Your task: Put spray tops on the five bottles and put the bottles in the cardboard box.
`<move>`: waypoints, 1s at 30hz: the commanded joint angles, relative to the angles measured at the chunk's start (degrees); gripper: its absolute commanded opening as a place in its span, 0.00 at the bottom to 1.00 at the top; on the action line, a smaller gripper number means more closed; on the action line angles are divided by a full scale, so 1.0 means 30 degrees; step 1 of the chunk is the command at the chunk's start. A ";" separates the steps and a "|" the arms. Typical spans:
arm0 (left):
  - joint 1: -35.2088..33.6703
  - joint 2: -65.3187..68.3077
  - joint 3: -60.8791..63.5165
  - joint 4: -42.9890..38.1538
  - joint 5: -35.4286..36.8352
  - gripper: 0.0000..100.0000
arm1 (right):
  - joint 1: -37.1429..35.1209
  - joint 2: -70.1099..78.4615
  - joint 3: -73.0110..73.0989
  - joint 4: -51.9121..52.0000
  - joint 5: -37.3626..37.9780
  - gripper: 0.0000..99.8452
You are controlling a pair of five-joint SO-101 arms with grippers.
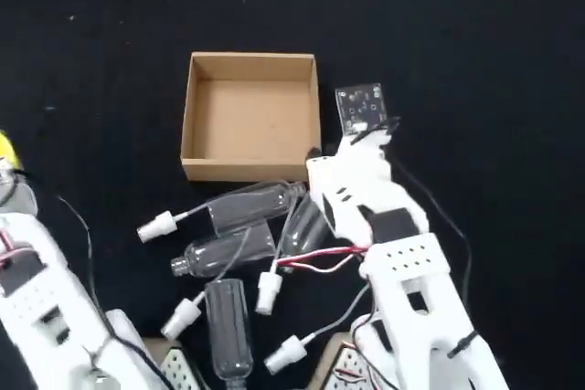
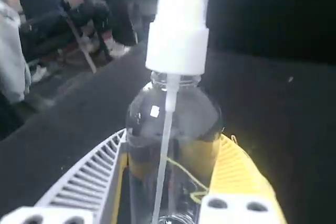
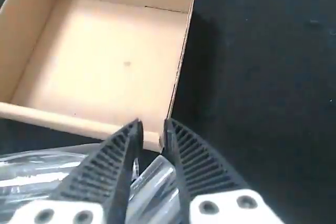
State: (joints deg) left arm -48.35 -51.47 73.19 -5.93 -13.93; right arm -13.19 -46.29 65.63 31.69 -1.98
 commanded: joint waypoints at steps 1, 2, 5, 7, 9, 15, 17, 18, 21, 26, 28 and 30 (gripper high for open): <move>-0.0923 0.2725 -0.1099 -0.3018 -0.0205 0.03 | -0.0147 -0.0396 -0.0073 -0.0557 -0.0176 0.06; -0.0923 0.3370 -0.0864 -0.3897 -0.0205 0.03 | -0.0147 -0.0396 -0.0073 -0.0557 -0.0176 0.06; -0.0923 0.4952 0.0073 -0.7062 -0.0205 0.03 | -0.0147 -0.0425 0.0190 -0.0645 -0.0088 0.06; -0.0923 0.5773 0.1099 -0.9377 -0.0205 0.03 | -0.0147 -0.0396 0.0220 -0.0645 -0.0088 0.06; -0.0923 0.6388 0.2242 -1.1722 -0.0205 0.03 | -0.0147 -0.0396 0.0220 -0.0645 -0.0059 0.06; -0.0894 0.8029 0.3590 -1.5619 -0.0059 0.03 | -0.0176 -0.0396 0.0337 -0.0615 -0.0059 0.06; -0.0864 0.8733 0.3355 -1.5297 -0.0059 0.03 | -0.0176 -0.0396 0.0513 -0.0674 -0.0059 0.06; -0.0718 0.9143 0.3179 -1.5238 -0.0059 0.03 | -0.0176 -0.0396 0.0571 -0.0674 -0.0059 0.06; -0.0308 1.0667 0.2623 -1.5179 -0.0059 0.03 | -0.0176 -0.0396 0.0571 -0.0674 -0.0059 0.06; -0.0278 1.3040 0.1451 -1.5209 -0.0059 0.03 | -0.0176 -0.0396 0.0571 -0.0674 -0.0059 0.06; -0.0278 1.3832 0.1216 -1.5209 -0.0117 0.03 | -0.0176 -0.0396 0.0571 -0.0674 -0.0059 0.06; -0.0308 1.4271 0.1070 -1.5209 -0.0205 0.03 | -0.0176 -0.0396 0.0571 -0.0674 -0.0059 0.06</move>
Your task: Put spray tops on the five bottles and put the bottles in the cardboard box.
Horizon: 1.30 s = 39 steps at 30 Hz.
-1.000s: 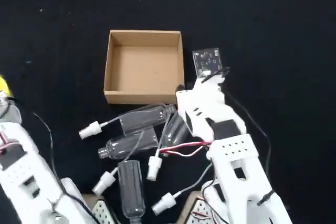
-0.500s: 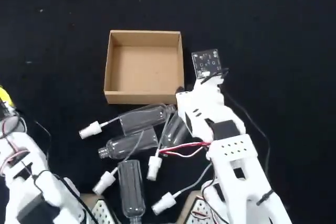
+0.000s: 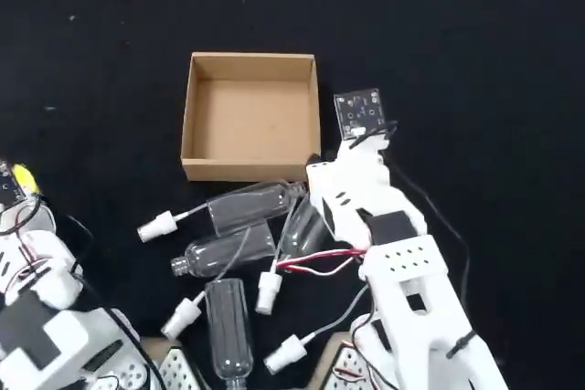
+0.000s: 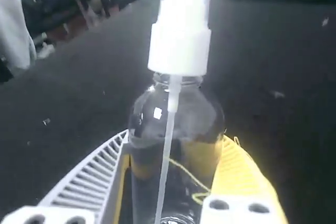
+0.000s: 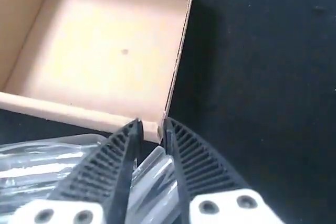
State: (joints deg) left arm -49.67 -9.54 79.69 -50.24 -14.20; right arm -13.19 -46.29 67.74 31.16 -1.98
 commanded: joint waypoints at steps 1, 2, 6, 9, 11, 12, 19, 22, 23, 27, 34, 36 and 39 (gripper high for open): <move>0.0132 0.0498 -0.1128 -0.0440 -0.0117 0.03 | -0.0176 -0.0396 -0.0132 -0.0498 -0.0059 0.06; 0.0132 0.0615 -0.1128 -0.0469 -0.0117 0.03 | -0.0176 -0.0396 -0.0132 -0.0498 -0.0059 0.06; 0.0103 0.0967 -0.1597 -0.2139 0.0000 0.03 | -0.0176 -0.0396 -0.0132 -0.0498 -0.0059 0.06; 0.0132 0.1641 -0.1626 -0.5040 0.0029 0.03 | -0.0176 -0.0396 -0.0132 -0.0498 -0.0059 0.06; 0.0132 0.2637 -0.1773 -0.6857 0.0205 0.03 | -0.0176 -0.0396 -0.0103 -0.0498 -0.0059 0.06; 0.0132 0.3253 -0.1978 -0.7619 0.0586 0.03 | -0.0176 -0.0396 -0.0103 -0.0498 -0.0059 0.06; -0.1216 0.8322 -0.5084 -1.0901 0.3604 0.03 | -0.0176 -0.0396 -0.0103 -0.0498 -0.0059 0.06; -0.1363 0.9875 -0.5084 -1.3714 0.3634 0.03 | -0.0176 -0.0396 -0.0103 -0.0498 -0.0059 0.06; -0.1421 1.0344 -0.5143 -1.4271 0.3634 0.03 | -0.0176 -0.0396 -0.0103 -0.0498 -0.0059 0.06; -0.1451 1.2044 -0.5582 -1.4681 0.3634 0.03 | -0.0176 -0.0396 -0.0073 -0.0498 -0.0059 0.06; -0.1978 1.4007 -0.6491 -1.4623 0.3663 0.03 | -0.0176 -0.0396 -0.0073 -0.0498 -0.0059 0.06; -0.2066 1.4242 -0.6491 -1.4652 0.3663 0.03 | -0.0176 -0.0396 -0.0073 -0.0498 -0.0059 0.06; -0.2095 1.4447 -0.6462 -1.4623 0.3634 0.03 | -0.0176 -0.0396 -0.0103 -0.0498 -0.0059 0.06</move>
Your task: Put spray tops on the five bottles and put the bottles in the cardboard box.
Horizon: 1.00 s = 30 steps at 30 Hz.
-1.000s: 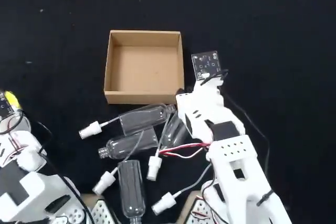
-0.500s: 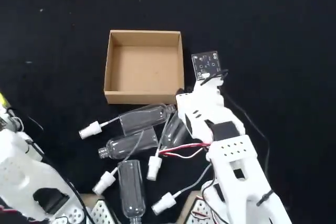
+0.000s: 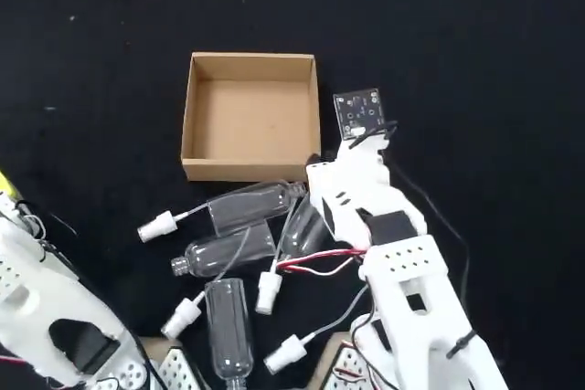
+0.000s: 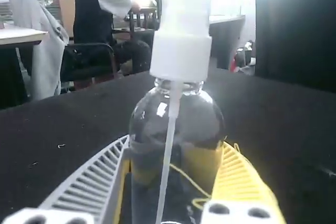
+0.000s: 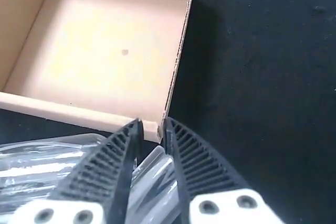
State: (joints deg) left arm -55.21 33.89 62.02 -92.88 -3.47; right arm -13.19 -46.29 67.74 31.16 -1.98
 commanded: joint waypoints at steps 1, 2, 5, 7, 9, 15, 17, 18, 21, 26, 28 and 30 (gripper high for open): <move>-0.0278 -0.0029 -0.0571 -0.0381 0.0059 0.03 | -0.0176 -0.0396 -0.0103 -0.0498 -0.0029 0.06; -0.0308 -0.0029 -0.0571 -0.0381 0.0059 0.03 | -0.0176 -0.0396 -0.0103 -0.0498 -0.0029 0.06; -0.0366 -0.0029 -0.0542 -0.0381 0.0059 0.03 | -0.0176 -0.0396 -0.0103 -0.0498 -0.0029 0.06; -0.0366 -0.0029 -0.0542 -0.0381 0.0059 0.03 | -0.0147 -0.0396 -0.0103 -0.0498 -0.0029 0.06; -0.0366 -0.0029 -0.0542 -0.0381 0.0147 0.07 | -0.0147 -0.0396 -0.0103 -0.0498 -0.0029 0.06; -0.0396 -0.0029 -0.0542 -0.0440 0.0205 0.32 | -0.0088 -0.0425 -0.0103 -0.0498 -0.0029 0.06; -0.0425 -0.0029 -0.0542 -0.0469 0.0205 0.33 | -0.0088 -0.0425 -0.0103 -0.0498 -0.0029 0.06; -0.0425 -0.0088 -0.0542 -0.0469 0.0176 0.32 | -0.0088 -0.0425 -0.0103 -0.0498 -0.0029 0.06; -0.0659 -0.0234 -0.0630 -0.0498 0.0205 0.32 | -0.0088 -0.0425 -0.0103 -0.0498 -0.0029 0.06; -0.0777 -0.0264 -0.0923 -0.0498 0.0088 0.32 | -0.0088 -0.0454 -0.0103 -0.0498 -0.0029 0.06; -0.0777 -0.0527 -0.1128 -0.0498 0.0088 0.32 | -0.0088 -0.0425 -0.0103 -0.0498 -0.0029 0.06; -0.0777 -0.1260 -0.0982 -0.0381 0.0117 0.32 | -0.0088 -0.0425 -0.0103 -0.0498 -0.0029 0.06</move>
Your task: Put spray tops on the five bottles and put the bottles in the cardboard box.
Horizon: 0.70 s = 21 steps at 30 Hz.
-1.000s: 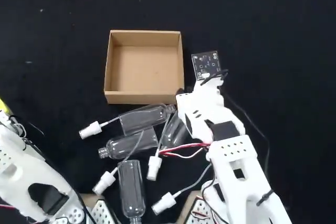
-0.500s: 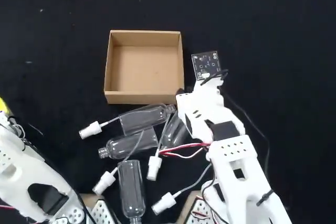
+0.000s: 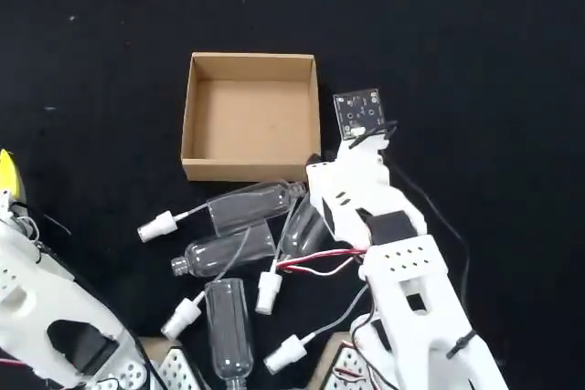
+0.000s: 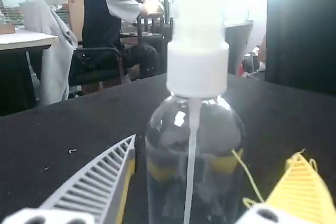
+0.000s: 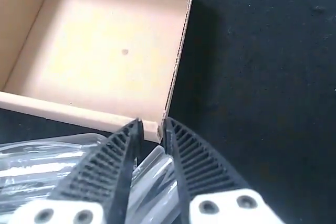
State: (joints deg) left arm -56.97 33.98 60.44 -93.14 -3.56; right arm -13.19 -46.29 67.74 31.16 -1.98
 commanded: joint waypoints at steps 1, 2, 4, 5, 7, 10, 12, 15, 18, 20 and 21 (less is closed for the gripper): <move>-0.0161 -0.1788 -0.0308 -0.0264 0.0176 0.32 | -0.0088 -0.0425 -0.0103 -0.0498 -0.0029 0.06; -0.0103 -0.2256 -0.0073 -0.0264 0.0176 0.32 | -0.0088 -0.0425 -0.0103 -0.0498 -0.0029 0.06; 0.0044 -0.3077 0.0308 -0.0205 0.0147 0.32 | -0.0088 -0.0425 -0.0103 -0.0498 -0.0029 0.06; 0.0073 -0.3458 0.0454 0.0117 0.0117 0.32 | -0.0088 -0.0425 -0.0103 -0.0498 -0.0029 0.06; 0.0044 -0.4220 0.0337 0.1963 0.0117 0.32 | -0.0088 -0.0425 -0.0103 -0.0498 -0.0029 0.06; -0.0161 -0.5451 -0.0278 0.5304 0.0234 0.32 | -0.0088 -0.0454 -0.0103 -0.0498 -0.0029 0.06; -0.0161 -0.6271 -0.0220 0.6769 0.0264 0.31 | -0.0088 -0.0454 -0.0103 -0.0498 -0.0029 0.06; -0.0015 -0.7150 -0.0220 0.7590 0.0264 0.31 | -0.0088 -0.0454 -0.0103 -0.0498 -0.0029 0.06; 0.0103 -0.7326 -0.0220 0.7707 0.0264 0.31 | -0.0088 -0.0454 -0.0103 -0.0498 -0.0029 0.06; 0.0103 -0.7326 -0.0220 0.7766 0.0205 0.31 | -0.0088 -0.0454 -0.0103 -0.0498 -0.0029 0.06; 0.0103 -0.7297 -0.0220 0.7766 0.0176 0.31 | -0.0088 -0.0454 -0.0103 -0.0498 -0.0029 0.06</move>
State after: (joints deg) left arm -56.97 15.43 61.49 -70.11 -3.56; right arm -13.19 -46.29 67.74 31.16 -1.98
